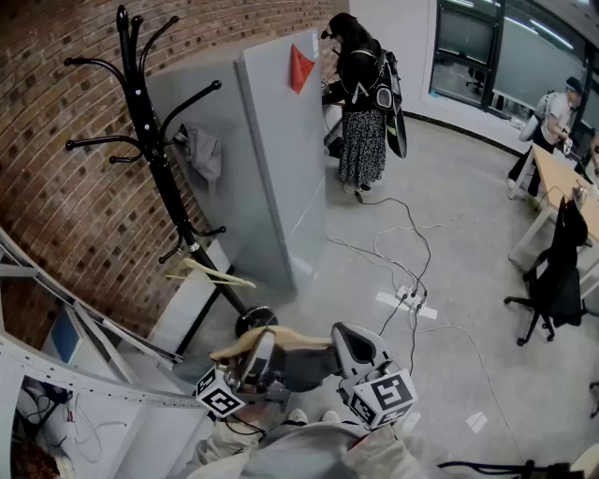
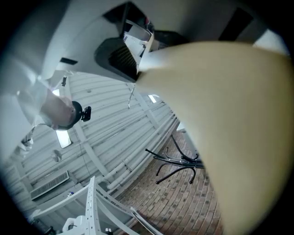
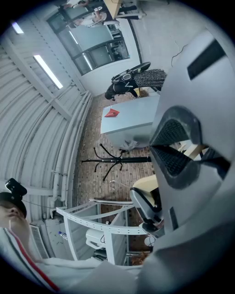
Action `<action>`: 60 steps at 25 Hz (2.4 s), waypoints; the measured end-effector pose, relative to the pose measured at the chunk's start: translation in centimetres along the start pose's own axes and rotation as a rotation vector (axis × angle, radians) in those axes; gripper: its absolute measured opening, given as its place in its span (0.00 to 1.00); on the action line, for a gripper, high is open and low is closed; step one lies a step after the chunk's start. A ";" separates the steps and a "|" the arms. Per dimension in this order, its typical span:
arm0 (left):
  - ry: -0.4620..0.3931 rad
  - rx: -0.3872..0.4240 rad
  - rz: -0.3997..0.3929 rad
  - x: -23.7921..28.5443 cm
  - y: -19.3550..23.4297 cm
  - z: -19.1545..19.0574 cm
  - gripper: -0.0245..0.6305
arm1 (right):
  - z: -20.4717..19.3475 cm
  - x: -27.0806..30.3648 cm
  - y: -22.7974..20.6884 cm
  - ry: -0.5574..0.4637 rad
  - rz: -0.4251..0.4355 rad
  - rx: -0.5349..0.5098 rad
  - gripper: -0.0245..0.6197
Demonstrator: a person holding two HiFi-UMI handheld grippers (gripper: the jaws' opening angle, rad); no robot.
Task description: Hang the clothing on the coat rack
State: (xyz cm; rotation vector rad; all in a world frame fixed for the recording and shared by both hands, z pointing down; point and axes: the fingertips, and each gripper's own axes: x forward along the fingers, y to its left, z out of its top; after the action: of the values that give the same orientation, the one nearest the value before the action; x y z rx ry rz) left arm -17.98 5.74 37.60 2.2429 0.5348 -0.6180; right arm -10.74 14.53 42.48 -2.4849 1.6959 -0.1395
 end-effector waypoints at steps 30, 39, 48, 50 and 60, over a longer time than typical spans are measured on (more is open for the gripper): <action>0.080 -0.068 -0.092 9.9 6.0 -4.9 0.21 | 0.4 2.6 -10.4 0.005 -0.118 -0.004 0.08; 0.088 -0.086 -0.097 13.9 11.9 -3.1 0.21 | 1.4 9.0 -13.7 0.014 -0.132 -0.008 0.08; 0.087 -0.097 -0.109 16.4 17.3 -0.8 0.21 | 1.8 15.2 -16.0 0.031 -0.147 -0.022 0.08; 0.083 -0.096 -0.110 16.7 18.2 -0.2 0.21 | 1.6 16.5 -16.1 0.032 -0.138 -0.022 0.08; 0.082 -0.076 -0.107 17.9 21.9 2.1 0.21 | 2.6 22.0 -16.3 0.012 -0.114 -0.043 0.08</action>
State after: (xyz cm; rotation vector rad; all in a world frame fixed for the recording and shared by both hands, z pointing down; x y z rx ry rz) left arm 7.59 -6.55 37.88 2.1858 0.7122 -0.5519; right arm 12.59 0.05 42.57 -2.6176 1.5784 -0.1315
